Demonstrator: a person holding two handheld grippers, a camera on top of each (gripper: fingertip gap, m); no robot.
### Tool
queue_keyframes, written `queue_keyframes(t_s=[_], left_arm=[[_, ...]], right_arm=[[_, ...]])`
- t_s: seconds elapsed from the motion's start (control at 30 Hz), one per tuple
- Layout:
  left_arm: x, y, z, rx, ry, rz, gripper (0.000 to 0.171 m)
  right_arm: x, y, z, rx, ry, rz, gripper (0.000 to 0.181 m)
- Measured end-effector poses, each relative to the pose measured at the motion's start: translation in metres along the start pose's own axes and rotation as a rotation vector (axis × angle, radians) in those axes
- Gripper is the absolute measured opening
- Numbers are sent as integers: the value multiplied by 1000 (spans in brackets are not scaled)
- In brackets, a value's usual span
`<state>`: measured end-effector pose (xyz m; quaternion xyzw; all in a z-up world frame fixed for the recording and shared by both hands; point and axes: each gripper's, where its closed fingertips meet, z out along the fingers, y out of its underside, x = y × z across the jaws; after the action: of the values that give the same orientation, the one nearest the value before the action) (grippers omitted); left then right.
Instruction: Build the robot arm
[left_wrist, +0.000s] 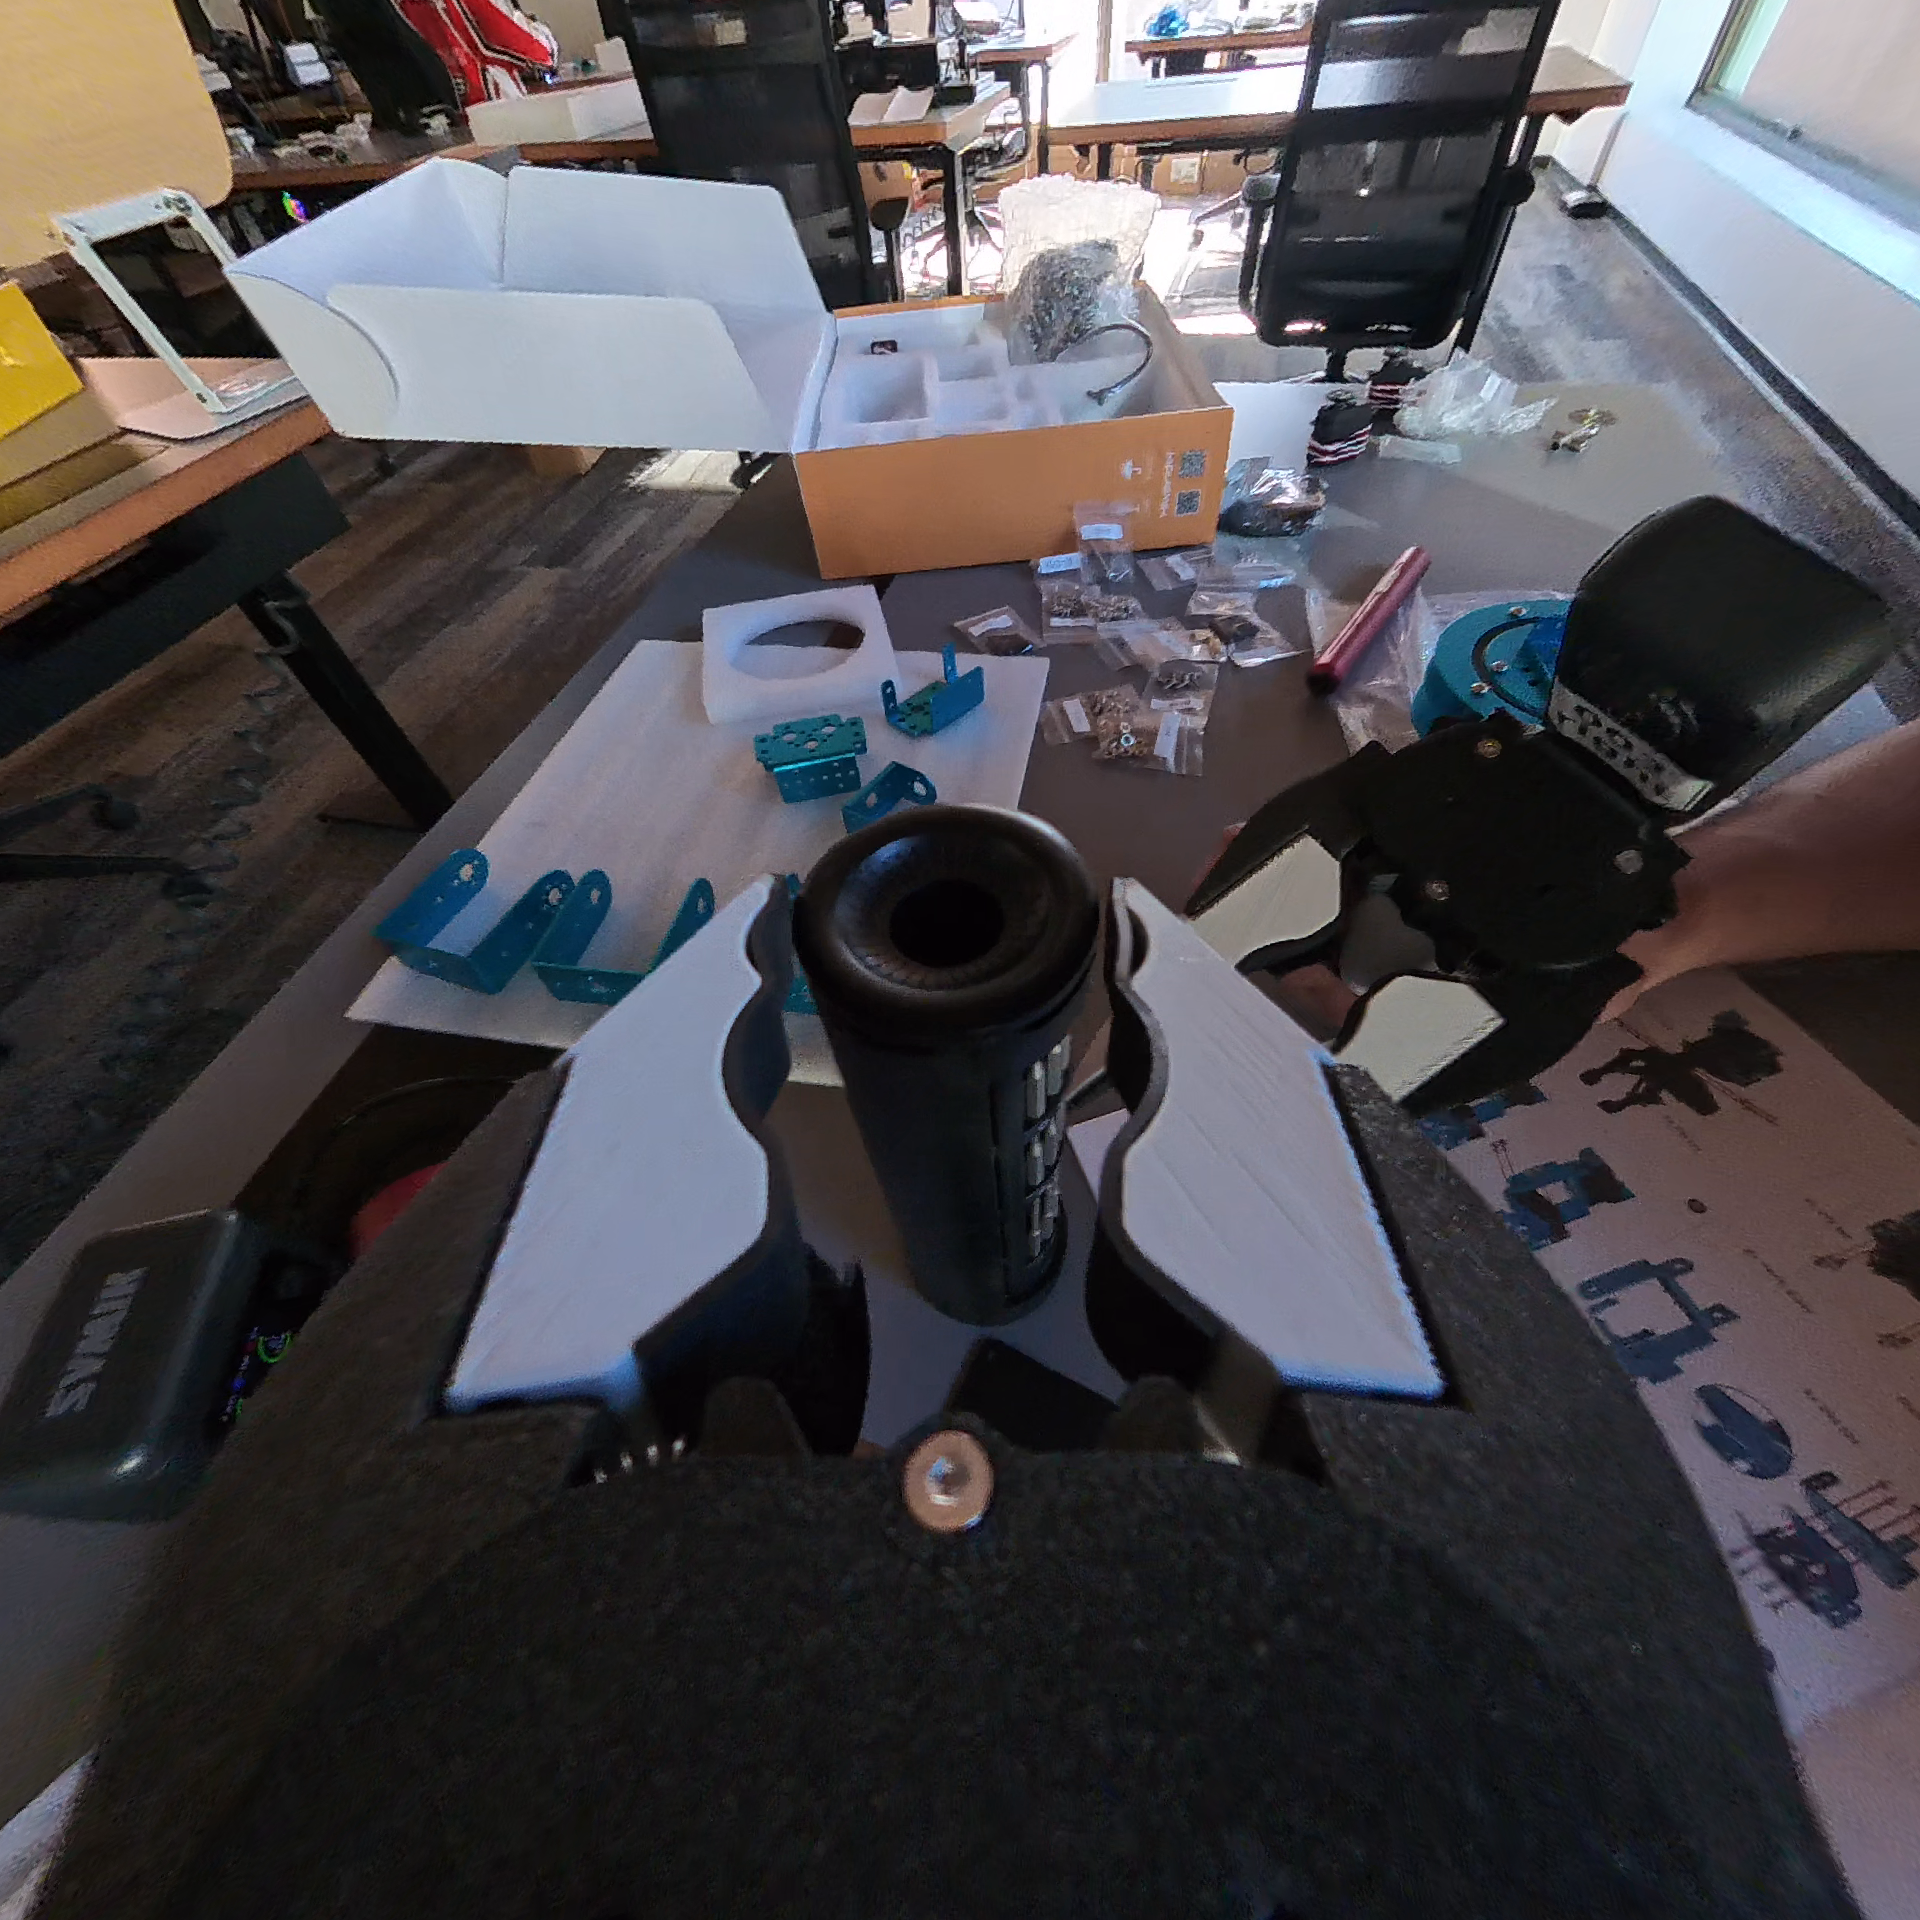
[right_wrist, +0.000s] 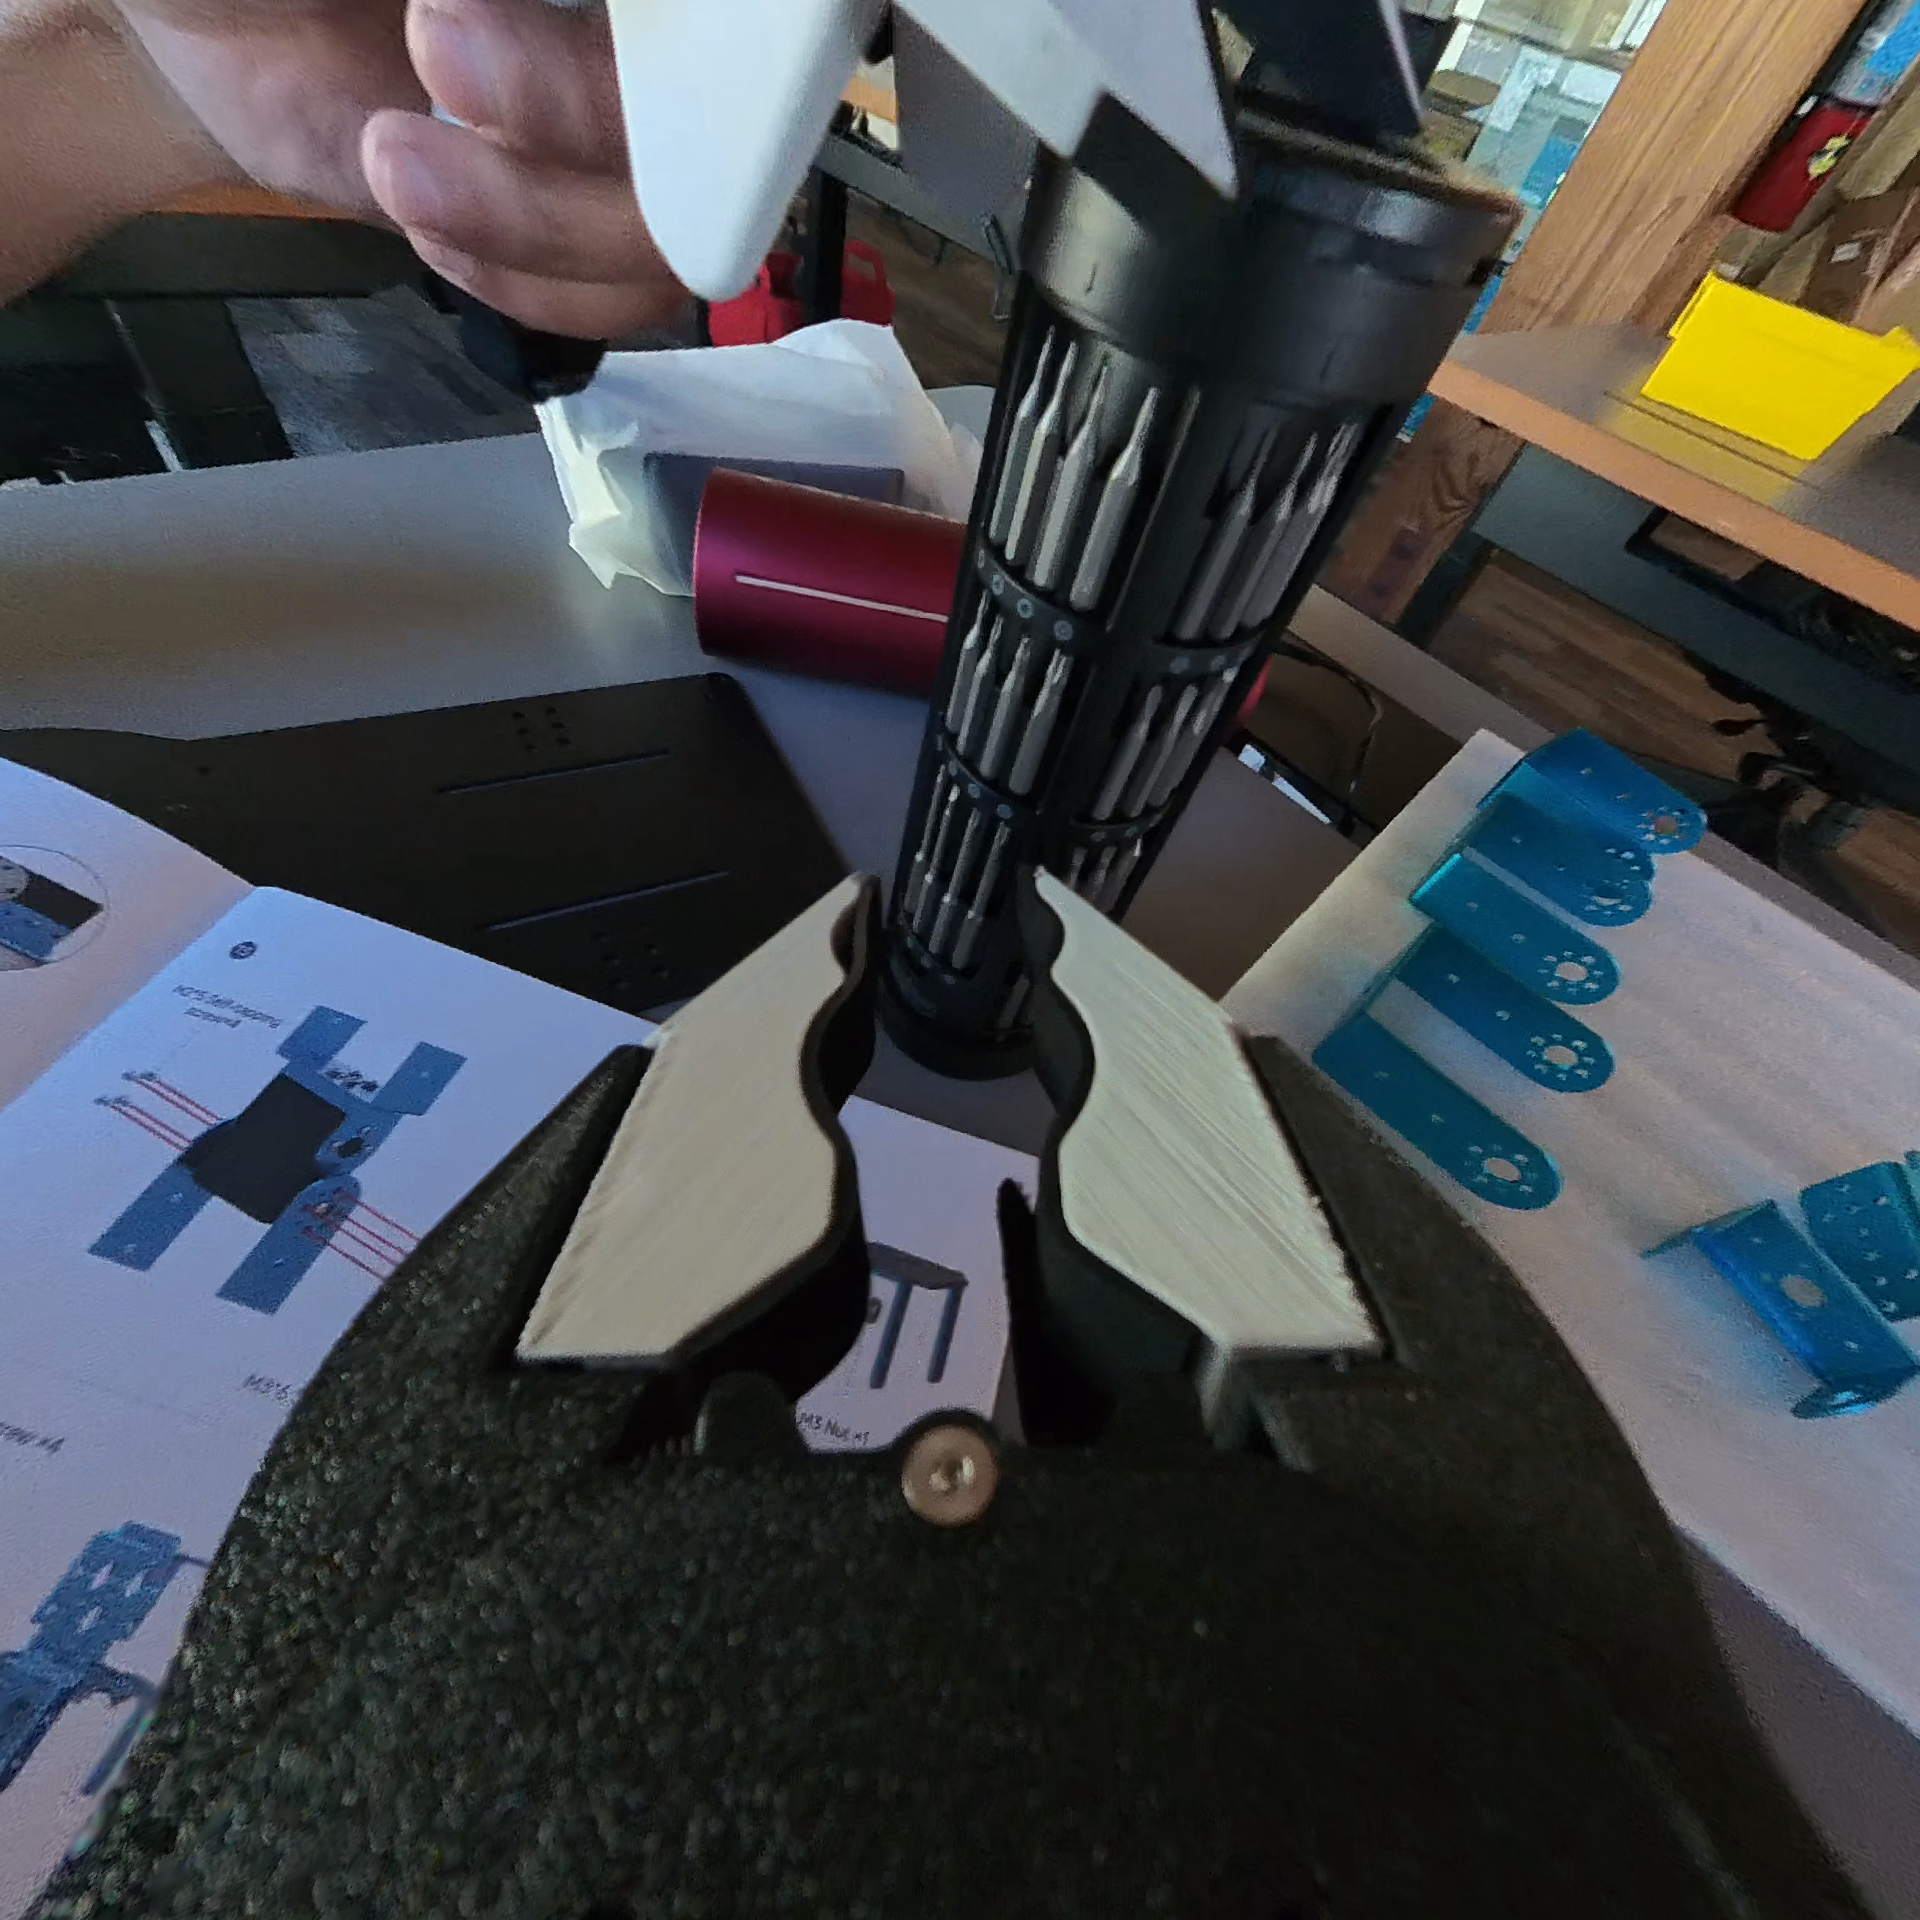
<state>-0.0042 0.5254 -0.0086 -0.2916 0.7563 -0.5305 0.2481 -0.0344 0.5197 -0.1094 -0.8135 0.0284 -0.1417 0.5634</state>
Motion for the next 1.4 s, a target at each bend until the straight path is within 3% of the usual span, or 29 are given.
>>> queue_keyframes(t_s=[0.27, 0.33, 0.4, 0.57, 0.63, 1.03, 1.4], left_arm=[[-2, 3, 0, -8, 2, 8, 59], [-2, 3, 0, -10, 6, 4, 59], [0, 3, 0, -7, 17, 1, 59], [17, 4, -5, -4, 122, 28, 58], [29, 4, -9, -6, 185, 38, 59], [37, 7, -19, 33, 273, 67, 59], [28, 8, -26, 61, 276, 45, 58]], right_arm=[[6, 0, 3, -5, 56, 7, 19], [14, 1, 3, -13, 105, 7, 34], [16, 2, 5, -15, 101, 29, 38], [3, 0, 18, -10, -72, 92, 71], [-4, 2, 19, -20, -134, 62, 57], [-17, -1, 13, 11, -295, 118, 51], [-9, 1, 6, 6, -219, 99, 54]])
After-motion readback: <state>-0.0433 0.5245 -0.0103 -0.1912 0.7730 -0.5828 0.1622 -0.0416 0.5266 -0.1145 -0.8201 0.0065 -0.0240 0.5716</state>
